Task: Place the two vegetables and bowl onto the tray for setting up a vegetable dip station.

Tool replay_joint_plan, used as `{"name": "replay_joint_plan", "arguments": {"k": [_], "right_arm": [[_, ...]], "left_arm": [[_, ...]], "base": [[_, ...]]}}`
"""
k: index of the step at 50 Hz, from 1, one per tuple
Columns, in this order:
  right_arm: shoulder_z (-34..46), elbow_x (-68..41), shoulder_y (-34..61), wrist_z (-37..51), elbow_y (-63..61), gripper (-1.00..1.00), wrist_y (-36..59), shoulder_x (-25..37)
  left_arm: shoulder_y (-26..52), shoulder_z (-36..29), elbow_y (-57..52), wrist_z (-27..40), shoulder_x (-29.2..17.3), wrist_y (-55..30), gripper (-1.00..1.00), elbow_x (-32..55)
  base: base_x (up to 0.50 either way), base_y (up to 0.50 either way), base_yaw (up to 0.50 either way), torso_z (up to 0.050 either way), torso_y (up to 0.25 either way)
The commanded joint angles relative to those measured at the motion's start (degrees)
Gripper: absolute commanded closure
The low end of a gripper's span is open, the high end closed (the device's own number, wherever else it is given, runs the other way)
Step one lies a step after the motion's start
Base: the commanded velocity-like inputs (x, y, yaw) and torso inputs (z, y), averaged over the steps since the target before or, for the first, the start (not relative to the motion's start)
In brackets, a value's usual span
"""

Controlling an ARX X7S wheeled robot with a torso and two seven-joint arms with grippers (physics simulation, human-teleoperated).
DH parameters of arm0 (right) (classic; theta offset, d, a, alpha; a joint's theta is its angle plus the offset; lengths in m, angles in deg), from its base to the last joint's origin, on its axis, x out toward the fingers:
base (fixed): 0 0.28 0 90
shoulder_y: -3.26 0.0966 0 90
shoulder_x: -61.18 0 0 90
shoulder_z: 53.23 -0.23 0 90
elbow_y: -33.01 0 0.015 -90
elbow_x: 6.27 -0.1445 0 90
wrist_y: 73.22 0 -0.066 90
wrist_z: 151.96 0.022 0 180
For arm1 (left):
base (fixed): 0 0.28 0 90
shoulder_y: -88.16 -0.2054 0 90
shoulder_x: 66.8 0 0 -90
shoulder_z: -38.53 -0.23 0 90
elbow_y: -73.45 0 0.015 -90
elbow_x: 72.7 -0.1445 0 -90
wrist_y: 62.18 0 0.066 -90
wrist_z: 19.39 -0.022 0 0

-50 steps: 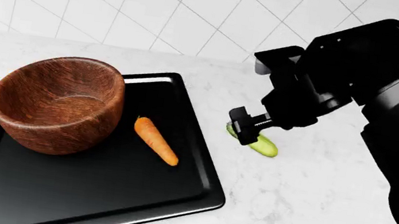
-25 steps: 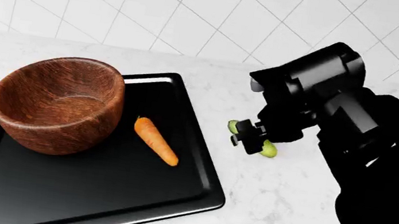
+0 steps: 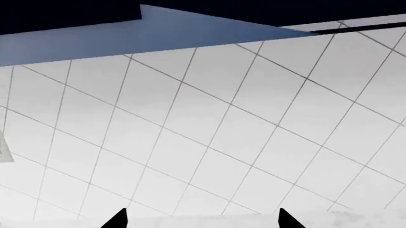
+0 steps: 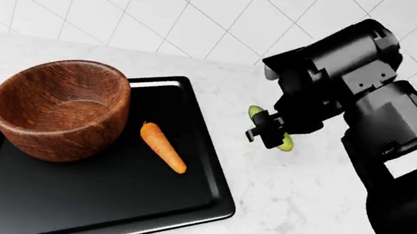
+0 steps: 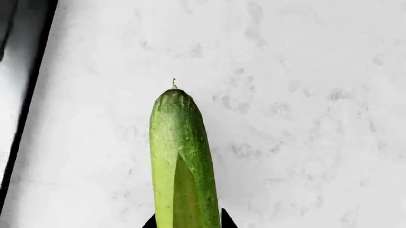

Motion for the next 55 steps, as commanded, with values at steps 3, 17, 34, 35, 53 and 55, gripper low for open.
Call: {"name": "replay_joint_plan", "arguments": {"k": [3,17,34,35,53,55], "right_arm": [[-1.7,-37.7,9.0,34.3,-21.6,1.00,9.7,11.3],[12.6,-93.5,17.1,70.9,-46.5,1.00,-0.2,20.5],[8.6,-90.2,15.3,66.8,-48.7,1.00,0.0,13.1],[8.2,-89.6,15.2,66.0,-47.9,1.00,0.4,12.2],[1.6,-69.8,11.0,47.7,-41.2,1.00,7.1,3.2],[1.6,-67.9,10.7,45.9,-40.8,1.00,7.1,2.8]], "left_arm": [[0.7,0.5,0.2,0.9,-0.5,-0.7,-1.00,1.3],[4.4,0.4,1.3,4.1,0.2,-3.7,-1.00,4.7],[4.7,1.0,0.8,5.4,0.6,-3.9,-1.00,5.4],[4.7,1.0,0.8,5.3,0.5,-3.9,-1.00,5.4],[4.2,1.4,1.7,4.7,0.4,-4.1,-1.00,4.6],[4.0,1.4,1.4,4.9,0.4,-4.0,-1.00,4.7]], "base": [[0.00,0.00,0.00,0.000,0.000],[0.00,0.00,0.00,0.000,0.000],[0.00,0.00,0.00,0.000,0.000],[0.00,0.00,0.00,0.000,0.000],[0.00,0.00,0.00,0.000,0.000],[0.00,0.00,0.00,0.000,0.000]]}}
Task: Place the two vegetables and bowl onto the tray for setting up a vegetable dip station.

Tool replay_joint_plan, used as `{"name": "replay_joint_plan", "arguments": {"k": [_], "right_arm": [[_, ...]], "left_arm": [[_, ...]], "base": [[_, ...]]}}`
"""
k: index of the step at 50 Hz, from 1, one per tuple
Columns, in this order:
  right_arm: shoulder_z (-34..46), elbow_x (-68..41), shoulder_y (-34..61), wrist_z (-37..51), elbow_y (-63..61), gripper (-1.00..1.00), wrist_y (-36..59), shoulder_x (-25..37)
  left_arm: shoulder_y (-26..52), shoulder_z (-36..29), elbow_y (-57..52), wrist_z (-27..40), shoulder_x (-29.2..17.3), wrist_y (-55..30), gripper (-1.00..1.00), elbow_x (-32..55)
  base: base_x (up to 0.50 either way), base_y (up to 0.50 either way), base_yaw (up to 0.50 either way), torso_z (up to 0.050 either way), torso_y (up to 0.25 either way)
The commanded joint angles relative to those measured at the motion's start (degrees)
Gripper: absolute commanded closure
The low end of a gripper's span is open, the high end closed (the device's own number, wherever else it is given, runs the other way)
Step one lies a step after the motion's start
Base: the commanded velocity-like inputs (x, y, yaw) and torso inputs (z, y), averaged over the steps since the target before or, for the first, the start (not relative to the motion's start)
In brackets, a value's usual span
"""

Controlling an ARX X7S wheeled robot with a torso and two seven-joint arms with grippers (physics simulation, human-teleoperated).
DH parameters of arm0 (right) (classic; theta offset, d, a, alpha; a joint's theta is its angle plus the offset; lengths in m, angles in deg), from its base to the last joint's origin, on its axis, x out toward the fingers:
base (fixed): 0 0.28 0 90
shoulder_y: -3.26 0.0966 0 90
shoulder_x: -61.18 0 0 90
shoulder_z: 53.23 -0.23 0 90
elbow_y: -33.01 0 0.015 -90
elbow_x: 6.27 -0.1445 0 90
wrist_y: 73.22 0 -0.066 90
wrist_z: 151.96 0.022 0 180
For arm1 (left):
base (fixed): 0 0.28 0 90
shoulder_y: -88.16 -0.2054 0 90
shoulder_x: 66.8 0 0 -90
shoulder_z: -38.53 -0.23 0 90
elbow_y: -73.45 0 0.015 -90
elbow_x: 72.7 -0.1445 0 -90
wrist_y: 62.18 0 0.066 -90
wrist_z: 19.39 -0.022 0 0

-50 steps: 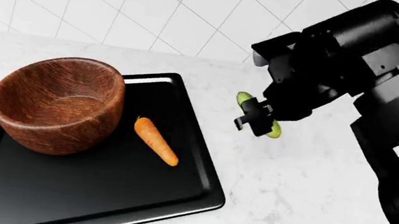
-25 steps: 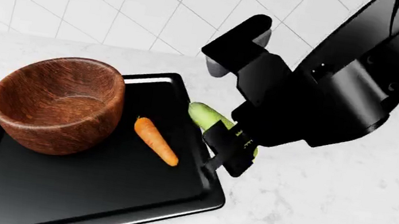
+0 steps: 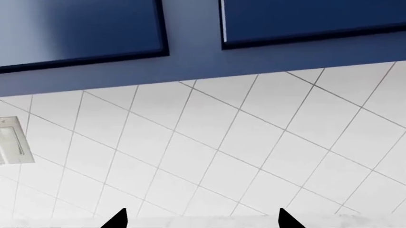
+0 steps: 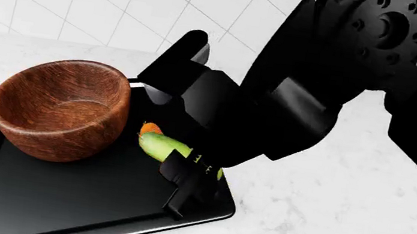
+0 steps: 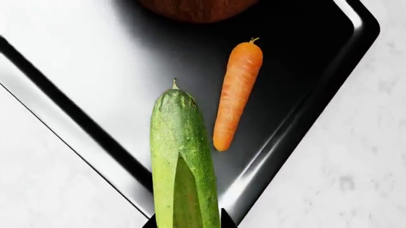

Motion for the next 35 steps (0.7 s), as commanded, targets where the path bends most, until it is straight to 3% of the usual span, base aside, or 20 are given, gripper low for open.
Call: {"name": "replay_joint_plan", "arguments": {"k": [1,35], "right_arm": [[-2.0,10.1,-2.1,-9.4,2.6,1.00,1.8,-3.8],[2.3,20.2,-3.7,-24.0,8.1,1.00,-2.1,-7.6]], "left_arm": [[-0.5,0.2,0.0,0.0,-0.1,0.0,-1.00,-0.2],[-1.4,0.9,-0.4,1.1,-1.1,-0.2,-1.00,1.1]], "base": [[0.00,0.00,0.00,0.000,0.000],[0.00,0.00,0.00,0.000,0.000]]}}
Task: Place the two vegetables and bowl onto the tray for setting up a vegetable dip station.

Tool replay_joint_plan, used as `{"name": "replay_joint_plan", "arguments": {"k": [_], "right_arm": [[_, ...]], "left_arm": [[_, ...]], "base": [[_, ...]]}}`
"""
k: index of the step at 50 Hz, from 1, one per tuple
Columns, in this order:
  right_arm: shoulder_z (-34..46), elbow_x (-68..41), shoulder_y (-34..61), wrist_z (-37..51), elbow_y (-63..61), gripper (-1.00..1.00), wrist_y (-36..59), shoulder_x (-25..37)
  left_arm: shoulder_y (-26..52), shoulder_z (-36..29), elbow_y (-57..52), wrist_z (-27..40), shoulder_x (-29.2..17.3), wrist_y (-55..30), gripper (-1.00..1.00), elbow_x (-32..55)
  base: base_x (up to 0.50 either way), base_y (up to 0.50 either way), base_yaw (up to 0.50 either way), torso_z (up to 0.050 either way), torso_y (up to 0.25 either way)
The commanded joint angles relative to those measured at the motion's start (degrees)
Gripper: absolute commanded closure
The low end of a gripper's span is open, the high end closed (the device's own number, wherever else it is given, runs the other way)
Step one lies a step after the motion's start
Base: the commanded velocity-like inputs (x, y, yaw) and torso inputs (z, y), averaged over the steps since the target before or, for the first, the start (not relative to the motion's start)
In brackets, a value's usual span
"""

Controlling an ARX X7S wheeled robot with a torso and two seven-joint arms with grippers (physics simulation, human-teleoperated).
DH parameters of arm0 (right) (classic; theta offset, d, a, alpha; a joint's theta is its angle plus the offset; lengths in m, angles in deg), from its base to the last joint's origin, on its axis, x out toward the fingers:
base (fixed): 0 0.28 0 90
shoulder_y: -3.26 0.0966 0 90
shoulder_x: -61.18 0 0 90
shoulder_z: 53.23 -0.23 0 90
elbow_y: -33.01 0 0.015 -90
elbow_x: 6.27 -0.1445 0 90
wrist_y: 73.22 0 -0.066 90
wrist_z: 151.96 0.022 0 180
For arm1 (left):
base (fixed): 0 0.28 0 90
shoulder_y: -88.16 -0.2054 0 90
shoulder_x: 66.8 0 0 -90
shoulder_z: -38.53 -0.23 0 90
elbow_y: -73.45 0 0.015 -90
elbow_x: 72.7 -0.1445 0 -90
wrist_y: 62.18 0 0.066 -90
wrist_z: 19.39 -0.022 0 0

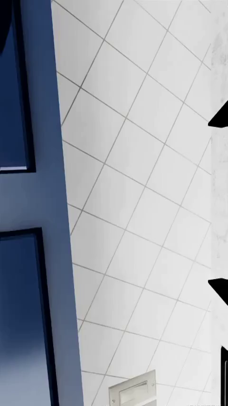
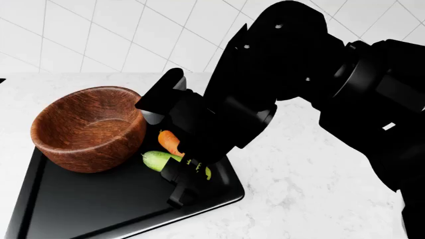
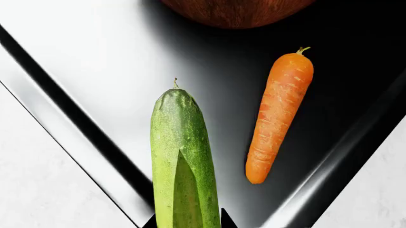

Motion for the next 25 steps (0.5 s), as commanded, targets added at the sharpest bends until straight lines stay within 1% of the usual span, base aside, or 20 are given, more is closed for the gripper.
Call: {"name": "replay_joint_plan", "arguments": {"k": [1,5,6,18,25], "right_arm": [[1.0,1.9,-0.1,-3.5,2.2,1.00,-0.9,-0.6],[1.0,0.0,0.3,-2.5,3.1,1.00,-1.1,-0.6],[0.9,-0.4,0.5,-2.2,3.5,-1.00,-1.3,-0.5],[1.3,-3.2,1.5,-0.2,3.5,-1.00,-1.9,0.6],[1.1,-11.7,5.4,6.0,2.5,-1.00,-2.1,3.5]], "left_arm": [[-0.2,0.1,0.1,0.4,-0.2,-0.3,-1.00,0.5],[-0.3,0.2,0.2,0.4,0.0,-0.2,-1.00,0.5],[-0.4,0.2,0.2,0.4,0.0,-0.2,-1.00,0.4],[-0.6,0.5,-0.4,0.9,-0.6,-0.1,-1.00,0.8],[-0.3,0.8,-0.5,1.4,-0.9,-0.2,-1.00,1.5]], "base": [[0.00,0.00,0.00,0.000,0.000],[0.00,0.00,0.00,0.000,0.000],[0.00,0.00,0.00,0.000,0.000],[0.00,0.00,0.00,0.000,0.000],[0.00,0.00,0.00,0.000,0.000]]}}
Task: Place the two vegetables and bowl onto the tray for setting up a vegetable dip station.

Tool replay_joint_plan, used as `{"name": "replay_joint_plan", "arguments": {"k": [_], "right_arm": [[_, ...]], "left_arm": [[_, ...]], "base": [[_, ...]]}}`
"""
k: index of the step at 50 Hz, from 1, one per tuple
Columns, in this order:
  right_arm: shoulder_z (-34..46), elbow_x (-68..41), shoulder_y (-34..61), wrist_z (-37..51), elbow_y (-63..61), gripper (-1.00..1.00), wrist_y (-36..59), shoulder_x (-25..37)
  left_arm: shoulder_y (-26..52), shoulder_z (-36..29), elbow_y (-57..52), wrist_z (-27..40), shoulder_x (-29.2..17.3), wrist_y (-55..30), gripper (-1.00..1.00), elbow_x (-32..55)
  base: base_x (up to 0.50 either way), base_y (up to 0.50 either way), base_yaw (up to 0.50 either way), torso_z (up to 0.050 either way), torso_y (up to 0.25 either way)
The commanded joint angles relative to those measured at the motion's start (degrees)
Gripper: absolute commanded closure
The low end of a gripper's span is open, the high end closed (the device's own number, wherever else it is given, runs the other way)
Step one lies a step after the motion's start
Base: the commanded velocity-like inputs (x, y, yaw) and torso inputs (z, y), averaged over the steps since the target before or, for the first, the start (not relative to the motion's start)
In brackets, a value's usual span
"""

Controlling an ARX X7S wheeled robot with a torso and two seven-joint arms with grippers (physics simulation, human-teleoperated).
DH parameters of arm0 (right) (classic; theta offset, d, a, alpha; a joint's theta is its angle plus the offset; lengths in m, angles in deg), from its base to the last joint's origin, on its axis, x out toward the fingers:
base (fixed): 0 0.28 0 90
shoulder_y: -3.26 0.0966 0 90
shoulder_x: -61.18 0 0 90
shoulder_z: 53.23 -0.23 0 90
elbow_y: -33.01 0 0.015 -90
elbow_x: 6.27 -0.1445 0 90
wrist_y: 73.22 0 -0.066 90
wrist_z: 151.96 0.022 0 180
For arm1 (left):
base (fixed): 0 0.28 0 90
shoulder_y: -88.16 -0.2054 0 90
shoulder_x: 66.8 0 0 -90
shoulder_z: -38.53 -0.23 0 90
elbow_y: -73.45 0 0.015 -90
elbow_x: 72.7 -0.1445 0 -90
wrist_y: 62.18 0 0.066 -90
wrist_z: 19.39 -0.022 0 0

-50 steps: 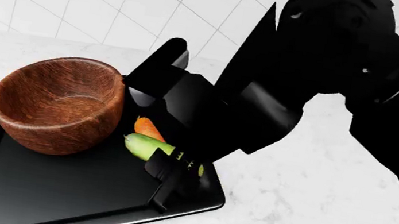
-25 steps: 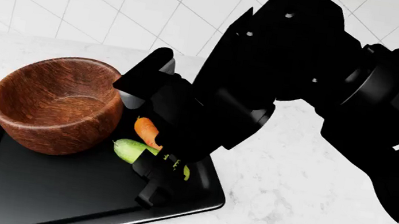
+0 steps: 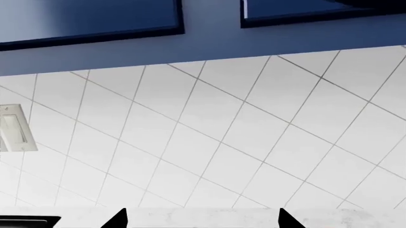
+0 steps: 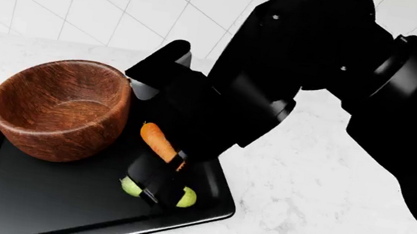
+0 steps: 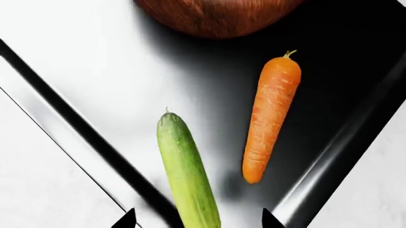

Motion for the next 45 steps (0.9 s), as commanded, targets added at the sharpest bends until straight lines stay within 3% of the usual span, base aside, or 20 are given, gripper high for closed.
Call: {"name": "replay_joint_plan", "arguments": {"k": [1,14,25,45], "right_arm": [[-0.1,-8.7,4.6,6.4,-0.6,-1.00,-0.6,3.4],[2.8,-28.5,13.0,22.2,-9.5,-1.00,-7.4,15.6],[3.4,-38.0,18.9,32.3,-19.9,-1.00,-14.6,25.3],[-4.4,-38.7,22.2,45.0,-37.5,-1.00,-30.4,38.2]], "left_arm": [[0.2,0.4,-0.2,0.5,-0.3,-0.1,-1.00,0.7],[0.3,0.4,-1.1,1.9,-1.0,-1.0,-1.00,3.5],[-0.1,2.2,-9.1,4.8,-8.1,-0.8,-1.00,10.9],[0.3,6.2,-19.5,5.6,-15.7,0.2,-1.00,15.7]], "base": [[0.00,0.00,0.00,0.000,0.000],[0.00,0.00,0.00,0.000,0.000],[0.00,0.00,0.00,0.000,0.000],[0.00,0.00,0.00,0.000,0.000]]}}
